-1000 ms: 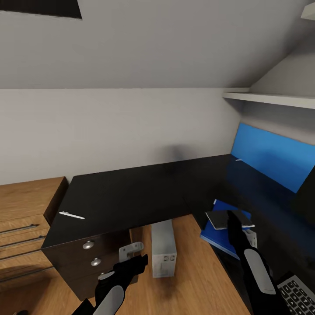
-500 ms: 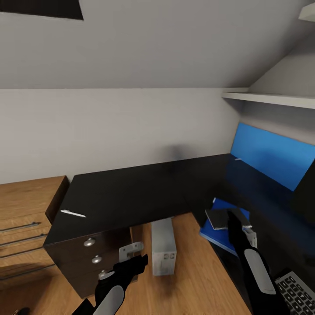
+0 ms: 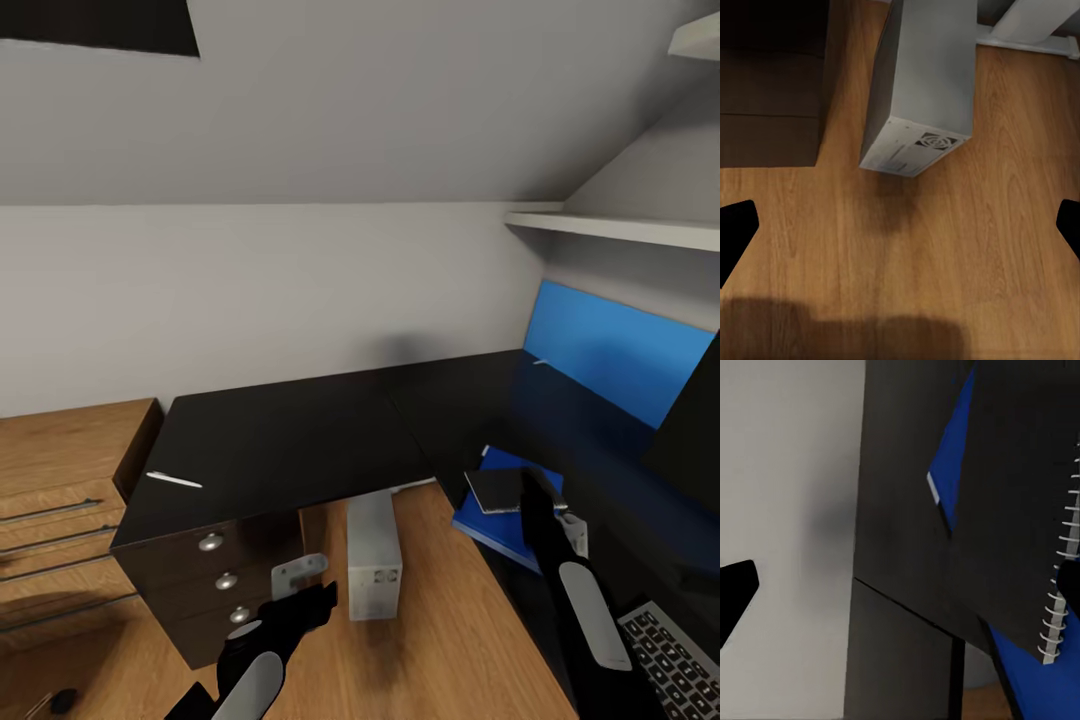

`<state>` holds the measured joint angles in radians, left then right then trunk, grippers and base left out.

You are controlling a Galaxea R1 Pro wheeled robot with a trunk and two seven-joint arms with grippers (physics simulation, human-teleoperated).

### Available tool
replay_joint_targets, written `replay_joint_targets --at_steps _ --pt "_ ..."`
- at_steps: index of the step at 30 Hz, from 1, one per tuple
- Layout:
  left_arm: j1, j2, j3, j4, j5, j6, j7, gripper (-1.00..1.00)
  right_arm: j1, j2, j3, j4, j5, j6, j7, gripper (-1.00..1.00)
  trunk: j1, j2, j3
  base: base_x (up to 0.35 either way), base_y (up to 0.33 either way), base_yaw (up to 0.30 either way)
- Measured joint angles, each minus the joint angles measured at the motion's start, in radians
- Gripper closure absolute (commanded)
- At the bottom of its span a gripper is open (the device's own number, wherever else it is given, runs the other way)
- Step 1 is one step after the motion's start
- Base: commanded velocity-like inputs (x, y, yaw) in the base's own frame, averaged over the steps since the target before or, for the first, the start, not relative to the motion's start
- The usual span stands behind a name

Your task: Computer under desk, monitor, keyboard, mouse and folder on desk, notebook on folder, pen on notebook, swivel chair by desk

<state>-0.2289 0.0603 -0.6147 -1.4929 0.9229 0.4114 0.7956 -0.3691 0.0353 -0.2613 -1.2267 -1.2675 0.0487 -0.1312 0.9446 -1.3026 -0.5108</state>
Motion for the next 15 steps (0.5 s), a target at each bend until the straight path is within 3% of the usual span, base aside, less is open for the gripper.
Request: replay_joint_targets --at_steps 3,4,7,10,12,14,15 --pt "0.0 0.003 0.017 0.044 0.0 -0.002 0.0 -1.0 0.0 0.01 0.003 -0.044 -0.005 0.004 0.001 -1.0 -0.011 0.021 0.009 -0.001 0.0 0.0" --pt "0.0 0.003 0.052 0.085 -0.005 -0.003 -0.001 -1.0 0.0 0.017 0.01 -0.052 -0.006 0.009 0.002 -1.0 -0.015 0.028 0.013 0.0 0.0 0.0" --pt "0.0 0.021 0.101 0.16 -0.006 -0.006 -0.002 -1.0 0.001 0.022 0.074 -0.058 -0.003 0.014 0.011 -1.0 -0.027 0.049 0.022 0.0 0.0 0.0" --pt "0.0 0.066 0.101 0.29 -0.014 -0.014 -0.004 -1.0 0.002 0.024 0.119 -0.059 -0.001 0.013 0.015 -1.0 -0.038 0.07 0.031 0.0 0.0 0.0" --pt "0.0 0.083 0.088 0.381 -0.016 -0.033 -0.008 -1.0 0.002 0.026 0.139 -0.057 -0.003 0.015 0.018 -1.0 -0.046 0.084 0.038 0.0 0.0 0.0" --pt "0.0 0.092 0.068 0.472 -0.017 -0.073 -0.018 -1.0 0.003 0.031 0.151 -0.055 -0.005 0.016 0.024 -1.0 -0.054 0.098 0.044 0.0 0.0 0.0" --pt "0.0 0.096 0.044 0.555 -0.017 -0.136 -0.038 -1.0 0.003 0.045 0.158 -0.054 -0.005 0.015 0.029 -1.0 -0.058 0.105 0.047 0.0 0.0 0.0"
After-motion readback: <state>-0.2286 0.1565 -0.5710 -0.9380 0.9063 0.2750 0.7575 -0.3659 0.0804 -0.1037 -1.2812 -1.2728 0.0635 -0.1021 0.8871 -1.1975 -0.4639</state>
